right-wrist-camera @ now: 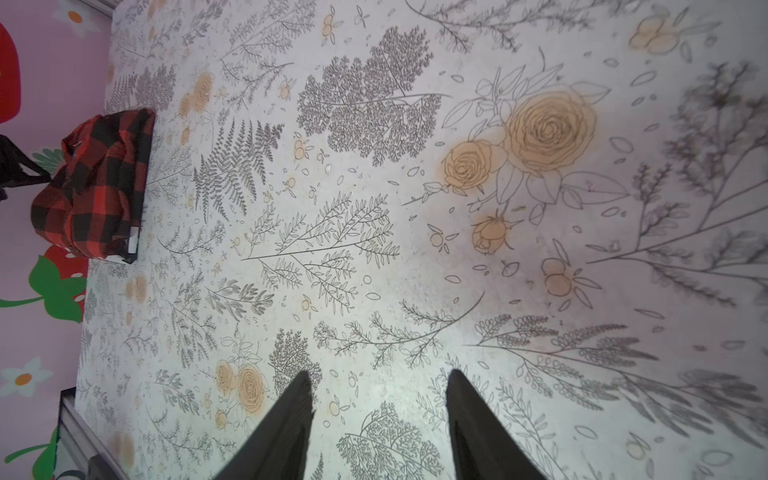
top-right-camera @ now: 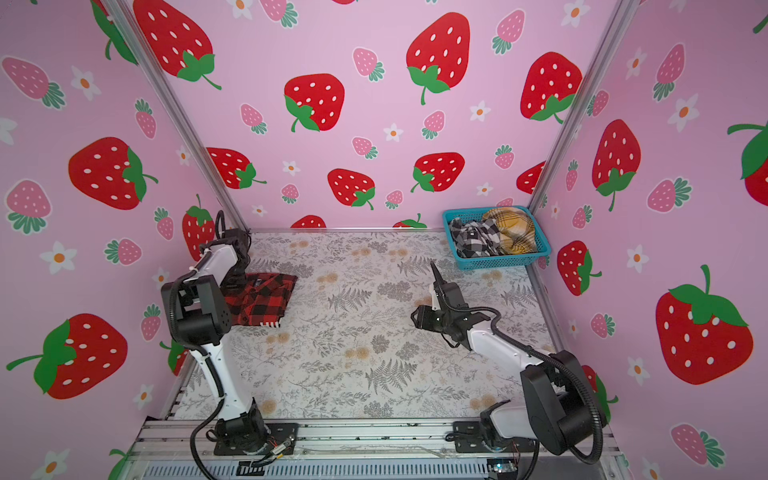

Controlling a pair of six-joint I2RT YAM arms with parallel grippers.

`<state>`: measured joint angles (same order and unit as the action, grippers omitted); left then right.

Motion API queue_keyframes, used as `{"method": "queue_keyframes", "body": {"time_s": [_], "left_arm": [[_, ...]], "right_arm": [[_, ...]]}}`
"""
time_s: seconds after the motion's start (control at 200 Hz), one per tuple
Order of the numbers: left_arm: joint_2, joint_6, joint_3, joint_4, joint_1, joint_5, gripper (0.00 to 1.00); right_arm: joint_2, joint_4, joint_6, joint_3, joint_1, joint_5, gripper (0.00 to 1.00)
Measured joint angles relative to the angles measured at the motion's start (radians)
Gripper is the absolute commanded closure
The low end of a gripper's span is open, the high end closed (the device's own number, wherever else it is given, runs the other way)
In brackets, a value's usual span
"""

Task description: Fold and stack the long sleeve shirts

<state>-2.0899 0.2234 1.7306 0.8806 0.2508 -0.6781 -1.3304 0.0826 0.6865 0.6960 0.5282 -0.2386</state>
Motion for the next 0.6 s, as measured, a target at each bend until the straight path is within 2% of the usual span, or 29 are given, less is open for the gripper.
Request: {"method": "queue_keyframes", "body": {"time_s": [0.07, 0.18, 0.25, 0.335, 0.47, 0.6], "left_arm": [[0.079, 0.028, -0.05, -0.002, 0.005, 0.029, 0.42], [0.185, 0.062, -0.139, -0.018, 0.026, 0.111, 0.61], [0.202, 0.084, -0.174, -0.025, 0.059, 0.18, 0.75], [0.177, 0.105, -0.201, -0.044, 0.116, 0.27, 0.87], [0.097, 0.121, -0.214, -0.063, 0.189, 0.381, 0.93], [0.041, 0.127, -0.214, -0.076, 0.204, 0.442, 0.93]], "right_arm": [[0.029, 0.021, 0.0, 0.012, 0.0, 0.016, 0.45], [0.072, 0.049, 0.001, 0.025, 0.0, 0.036, 0.48], [0.091, 0.064, 0.002, 0.027, 0.0, 0.045, 0.51], [0.108, 0.082, 0.007, 0.027, 0.0, 0.052, 0.55], [0.113, 0.102, 0.016, 0.027, 0.0, 0.056, 0.59], [0.113, 0.108, 0.026, 0.027, 0.0, 0.06, 0.6]]}}
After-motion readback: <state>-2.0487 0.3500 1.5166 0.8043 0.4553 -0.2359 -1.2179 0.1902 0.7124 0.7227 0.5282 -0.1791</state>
